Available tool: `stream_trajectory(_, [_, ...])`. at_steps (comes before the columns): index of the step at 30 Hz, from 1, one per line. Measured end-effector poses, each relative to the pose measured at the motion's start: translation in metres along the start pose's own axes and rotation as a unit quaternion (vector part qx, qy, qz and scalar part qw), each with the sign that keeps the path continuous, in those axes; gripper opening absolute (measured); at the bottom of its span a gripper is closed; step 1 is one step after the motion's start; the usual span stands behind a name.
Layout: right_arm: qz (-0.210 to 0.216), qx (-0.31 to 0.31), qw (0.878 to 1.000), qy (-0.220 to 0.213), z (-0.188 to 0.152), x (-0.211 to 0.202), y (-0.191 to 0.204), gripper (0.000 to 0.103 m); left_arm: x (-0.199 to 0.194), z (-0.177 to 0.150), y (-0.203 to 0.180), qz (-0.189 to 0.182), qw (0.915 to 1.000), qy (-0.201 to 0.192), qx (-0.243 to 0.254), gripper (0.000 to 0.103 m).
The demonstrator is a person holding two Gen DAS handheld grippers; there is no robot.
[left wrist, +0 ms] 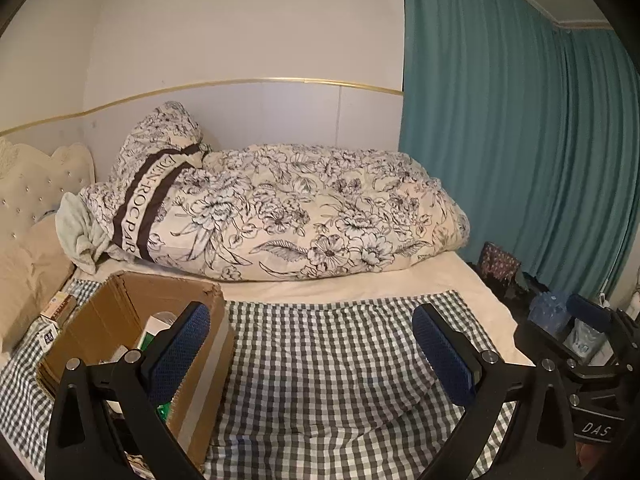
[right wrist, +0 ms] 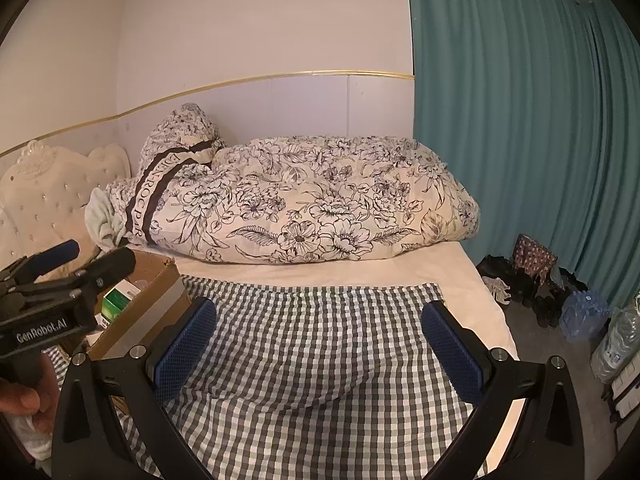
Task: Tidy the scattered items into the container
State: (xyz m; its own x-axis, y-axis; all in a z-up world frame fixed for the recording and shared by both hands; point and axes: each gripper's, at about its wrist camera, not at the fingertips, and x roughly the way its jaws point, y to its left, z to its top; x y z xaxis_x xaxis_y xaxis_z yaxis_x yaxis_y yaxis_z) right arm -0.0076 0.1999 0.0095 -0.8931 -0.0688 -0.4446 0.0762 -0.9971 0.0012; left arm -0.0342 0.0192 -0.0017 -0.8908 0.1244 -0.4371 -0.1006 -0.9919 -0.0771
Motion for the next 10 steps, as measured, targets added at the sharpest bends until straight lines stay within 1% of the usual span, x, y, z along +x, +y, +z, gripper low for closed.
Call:
stream_trajectory(5, [0.001,-0.003,1.0,0.001,-0.0041,0.0018,0.0009,0.103,0.0022,-0.0036,-0.0038,-0.001,1.0,-0.003,-0.003,0.103])
stream_trajectory(10, [-0.001,0.003,1.0,0.004,-0.0064,0.0054,-0.0036,0.103,0.0087,-0.0045,-0.0035,-0.005,0.9999,0.008,-0.004,0.103])
